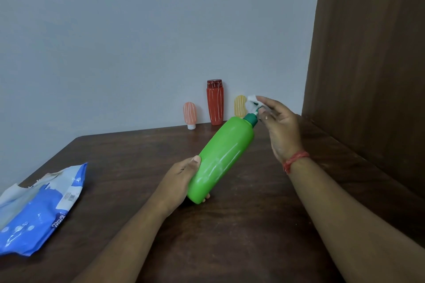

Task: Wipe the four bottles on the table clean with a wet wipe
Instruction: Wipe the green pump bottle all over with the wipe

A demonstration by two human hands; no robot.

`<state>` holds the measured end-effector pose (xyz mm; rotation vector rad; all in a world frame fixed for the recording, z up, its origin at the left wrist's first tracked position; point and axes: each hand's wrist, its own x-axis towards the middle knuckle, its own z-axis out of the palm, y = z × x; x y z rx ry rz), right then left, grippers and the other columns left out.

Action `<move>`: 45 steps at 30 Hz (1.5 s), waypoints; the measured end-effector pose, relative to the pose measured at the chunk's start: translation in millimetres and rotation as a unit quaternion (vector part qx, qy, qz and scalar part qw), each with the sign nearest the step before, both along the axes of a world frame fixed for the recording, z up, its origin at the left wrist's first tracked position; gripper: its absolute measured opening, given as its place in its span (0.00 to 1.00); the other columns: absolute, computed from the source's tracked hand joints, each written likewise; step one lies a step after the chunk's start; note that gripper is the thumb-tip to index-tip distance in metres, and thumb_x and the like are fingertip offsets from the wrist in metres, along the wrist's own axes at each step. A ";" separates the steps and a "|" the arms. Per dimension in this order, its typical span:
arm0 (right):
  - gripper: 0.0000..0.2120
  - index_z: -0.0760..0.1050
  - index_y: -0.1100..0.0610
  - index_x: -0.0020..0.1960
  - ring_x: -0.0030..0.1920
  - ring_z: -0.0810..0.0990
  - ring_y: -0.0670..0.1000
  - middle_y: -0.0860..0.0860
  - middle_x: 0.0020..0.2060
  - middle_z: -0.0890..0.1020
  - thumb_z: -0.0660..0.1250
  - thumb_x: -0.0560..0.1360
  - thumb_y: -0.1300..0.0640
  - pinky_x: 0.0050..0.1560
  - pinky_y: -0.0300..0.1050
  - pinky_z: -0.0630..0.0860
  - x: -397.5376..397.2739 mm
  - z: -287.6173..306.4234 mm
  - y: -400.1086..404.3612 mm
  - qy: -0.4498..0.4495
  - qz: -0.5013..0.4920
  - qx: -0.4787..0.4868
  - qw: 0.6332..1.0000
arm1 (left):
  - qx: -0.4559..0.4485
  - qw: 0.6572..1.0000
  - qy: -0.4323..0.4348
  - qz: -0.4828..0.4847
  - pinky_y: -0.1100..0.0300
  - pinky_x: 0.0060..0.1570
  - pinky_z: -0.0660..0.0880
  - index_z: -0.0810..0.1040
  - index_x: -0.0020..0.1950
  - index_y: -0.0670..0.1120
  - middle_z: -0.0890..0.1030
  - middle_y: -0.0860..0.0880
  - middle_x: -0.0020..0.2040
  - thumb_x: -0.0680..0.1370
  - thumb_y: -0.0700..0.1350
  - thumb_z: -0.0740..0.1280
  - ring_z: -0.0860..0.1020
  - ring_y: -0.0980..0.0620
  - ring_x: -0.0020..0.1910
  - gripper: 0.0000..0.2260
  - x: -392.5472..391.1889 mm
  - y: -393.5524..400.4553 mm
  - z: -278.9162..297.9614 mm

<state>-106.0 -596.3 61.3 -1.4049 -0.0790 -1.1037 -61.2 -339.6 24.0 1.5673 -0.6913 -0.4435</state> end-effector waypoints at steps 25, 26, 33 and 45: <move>0.07 0.81 0.62 0.53 0.55 0.79 0.49 0.54 0.53 0.82 0.67 0.77 0.66 0.61 0.37 0.72 9.7 -23.1 78.1 0.028 -0.198 -0.303 0.932 | -0.157 0.959 0.235 -0.013 0.46 0.37 0.80 0.73 0.71 0.41 0.82 0.37 0.46 0.75 0.58 0.63 0.80 0.37 0.38 0.30 12.7 11.3 -1.3; 0.07 0.81 0.62 0.52 0.54 0.79 0.50 0.53 0.51 0.81 0.67 0.76 0.67 0.59 0.39 0.74 9.9 -21.7 75.8 0.021 -0.214 -0.278 0.936 | -0.150 0.960 0.236 -0.024 0.46 0.36 0.80 0.73 0.71 0.41 0.82 0.37 0.46 0.75 0.58 0.63 0.80 0.38 0.38 0.29 10.8 10.4 -1.0; 0.07 0.81 0.58 0.49 0.50 0.80 0.44 0.46 0.46 0.81 0.69 0.75 0.67 0.53 0.38 0.76 12.4 -38.0 86.2 0.048 -0.177 -0.228 0.956 | -0.132 0.963 0.235 -0.025 0.49 0.35 0.79 0.71 0.72 0.43 0.82 0.34 0.50 0.76 0.57 0.62 0.80 0.38 0.39 0.29 12.8 8.6 -1.1; 0.08 0.79 0.52 0.49 0.49 0.81 0.48 0.48 0.47 0.80 0.69 0.76 0.65 0.51 0.42 0.78 22.1 -51.7 64.3 0.077 -0.189 -0.093 0.975 | -0.054 0.983 0.172 -0.029 0.52 0.31 0.77 0.72 0.69 0.43 0.82 0.32 0.49 0.83 0.55 0.56 0.80 0.38 0.36 0.21 10.5 8.6 0.5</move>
